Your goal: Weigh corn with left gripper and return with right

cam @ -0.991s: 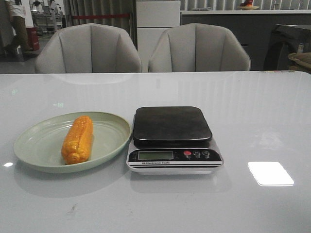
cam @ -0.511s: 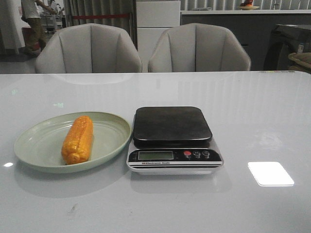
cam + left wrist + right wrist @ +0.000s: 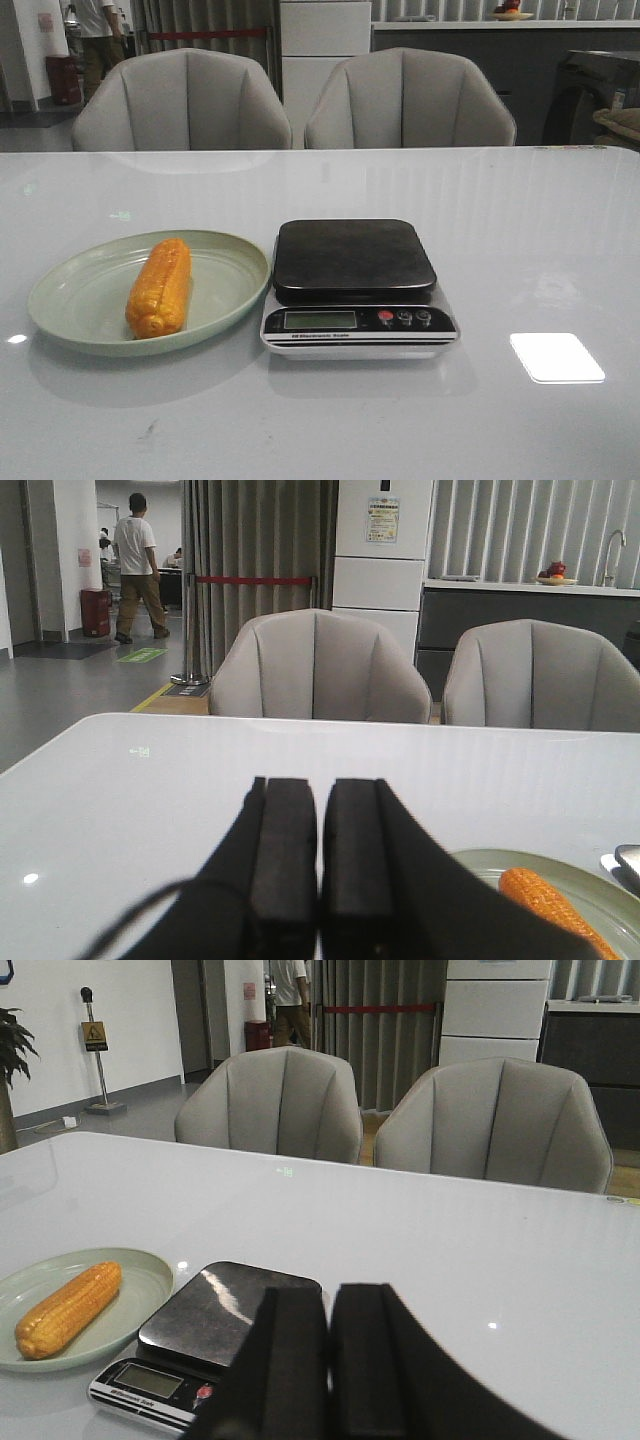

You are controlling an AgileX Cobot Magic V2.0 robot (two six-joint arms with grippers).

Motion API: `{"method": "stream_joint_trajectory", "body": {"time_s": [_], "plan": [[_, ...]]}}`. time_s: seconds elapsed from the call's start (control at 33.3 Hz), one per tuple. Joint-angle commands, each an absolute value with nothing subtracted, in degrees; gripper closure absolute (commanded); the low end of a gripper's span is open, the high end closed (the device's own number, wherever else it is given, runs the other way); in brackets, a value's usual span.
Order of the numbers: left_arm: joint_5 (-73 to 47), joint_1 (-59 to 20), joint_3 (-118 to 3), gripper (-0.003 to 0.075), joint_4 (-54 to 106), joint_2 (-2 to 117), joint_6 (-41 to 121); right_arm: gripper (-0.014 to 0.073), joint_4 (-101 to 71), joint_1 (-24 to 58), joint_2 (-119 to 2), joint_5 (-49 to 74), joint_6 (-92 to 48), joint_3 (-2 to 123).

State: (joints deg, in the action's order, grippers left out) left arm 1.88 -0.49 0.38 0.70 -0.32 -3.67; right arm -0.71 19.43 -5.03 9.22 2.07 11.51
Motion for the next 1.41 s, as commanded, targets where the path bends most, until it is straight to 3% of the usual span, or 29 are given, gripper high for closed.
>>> {"method": "stream_joint_trajectory", "body": {"time_s": [0.0,0.99,1.38], "plan": [[6.7,-0.5,2.2,0.0606,1.2,-1.6,-3.9,0.0438,-0.7,19.4,-5.6,4.9,1.4,13.1],[6.7,-0.5,2.2,0.0606,1.2,-1.6,-3.9,0.0438,-0.7,19.2,-5.6,4.6,1.4,11.9],[6.7,-0.5,2.2,0.0606,1.2,-1.6,-3.9,0.0438,-0.6,6.5,-0.5,4.2,1.4,2.9]]}}
